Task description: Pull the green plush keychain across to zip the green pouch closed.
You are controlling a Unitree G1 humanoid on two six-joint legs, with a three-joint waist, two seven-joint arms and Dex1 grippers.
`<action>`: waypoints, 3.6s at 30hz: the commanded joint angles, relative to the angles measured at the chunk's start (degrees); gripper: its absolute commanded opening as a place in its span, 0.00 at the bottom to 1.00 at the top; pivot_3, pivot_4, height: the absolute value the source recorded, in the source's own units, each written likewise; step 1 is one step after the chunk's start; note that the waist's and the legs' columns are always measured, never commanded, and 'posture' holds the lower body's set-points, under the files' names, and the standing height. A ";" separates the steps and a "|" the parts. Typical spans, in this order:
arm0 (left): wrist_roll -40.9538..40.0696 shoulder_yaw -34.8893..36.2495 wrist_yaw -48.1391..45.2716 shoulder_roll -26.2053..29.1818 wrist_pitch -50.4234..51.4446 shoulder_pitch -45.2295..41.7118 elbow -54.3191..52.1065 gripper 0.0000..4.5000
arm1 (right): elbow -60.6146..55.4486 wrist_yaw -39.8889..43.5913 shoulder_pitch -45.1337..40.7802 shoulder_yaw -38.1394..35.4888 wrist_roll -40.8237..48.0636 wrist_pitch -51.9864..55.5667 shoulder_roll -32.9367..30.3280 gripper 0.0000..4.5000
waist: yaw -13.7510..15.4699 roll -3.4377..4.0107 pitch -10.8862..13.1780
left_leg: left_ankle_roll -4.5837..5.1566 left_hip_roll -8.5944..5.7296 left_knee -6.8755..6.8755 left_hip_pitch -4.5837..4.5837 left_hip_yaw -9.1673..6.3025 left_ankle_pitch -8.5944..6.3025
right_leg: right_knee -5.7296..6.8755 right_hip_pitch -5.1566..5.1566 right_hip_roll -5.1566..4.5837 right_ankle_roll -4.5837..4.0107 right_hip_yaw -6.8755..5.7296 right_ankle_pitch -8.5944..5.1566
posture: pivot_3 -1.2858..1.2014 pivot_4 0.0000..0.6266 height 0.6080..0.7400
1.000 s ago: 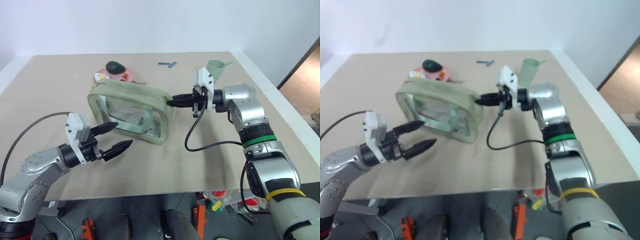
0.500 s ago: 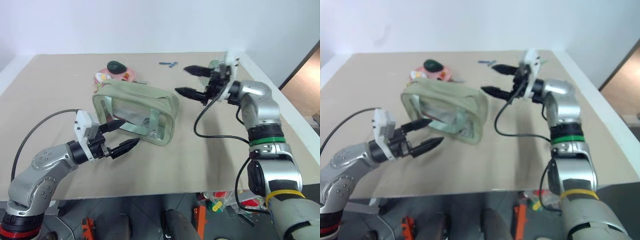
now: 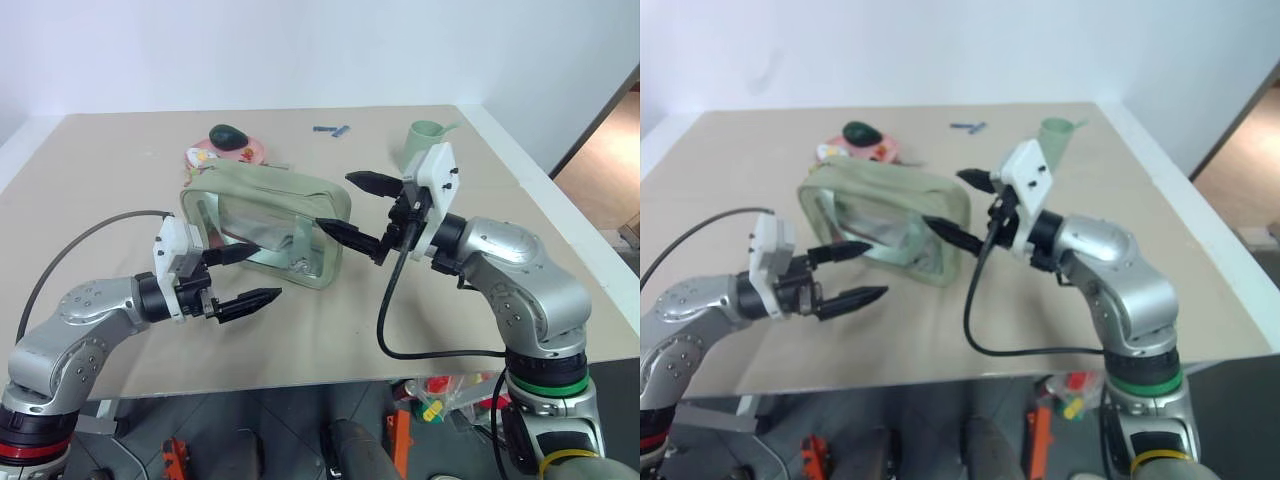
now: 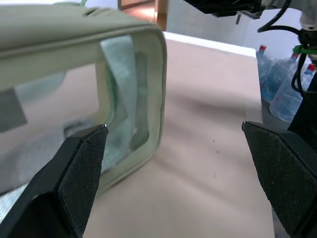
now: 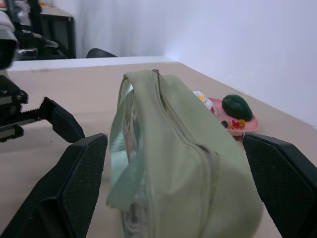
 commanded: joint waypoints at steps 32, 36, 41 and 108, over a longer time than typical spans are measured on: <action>1.18 -1.39 2.41 -2.62 0.08 -0.40 -3.42 1.00 | 30.97 28.10 -4.83 -2.06 -3.97 -39.23 -6.79 0.02 | 0.05 -0.01 0.02 | 0.01 -0.04 -0.04 -0.15 0.04 -0.03 | -0.16 -0.03 -0.01 0.39 0.09 0.20 | 0.52 0.24 1.00; 0.80 -1.04 3.39 -2.97 0.26 -0.62 -3.88 1.00 | 35.59 29.39 -6.48 -2.90 -4.12 -41.98 -8.11 0.02 | 0.08 -0.01 0.02 | 0.01 -0.07 -0.04 -0.16 0.08 -0.03 | -0.16 -0.03 -0.03 0.40 0.13 0.21 | 0.52 0.24 1.00; -0.38 -0.48 5.45 -4.02 1.23 -0.90 -5.22 1.00 | 33.98 28.84 -3.57 -4.30 -3.46 -41.31 -9.01 0.02 | 0.12 -0.01 0.02 | 0.01 -0.05 -0.05 -0.15 0.05 -0.03 | -0.15 -0.03 -0.02 0.40 0.11 0.21 | 0.52 0.24 1.00; -3.30 13.35 9.95 -4.21 4.57 -18.12 19.94 0.00 | 18.33 23.82 7.52 -5.28 -2.62 -33.17 -12.87 0.00 | 0.13 -0.07 0.02 | 0.00 -0.09 0.08 -0.02 0.24 -0.01 | -0.13 0.06 -0.02 0.57 0.38 0.38 | 0.52 0.24 1.00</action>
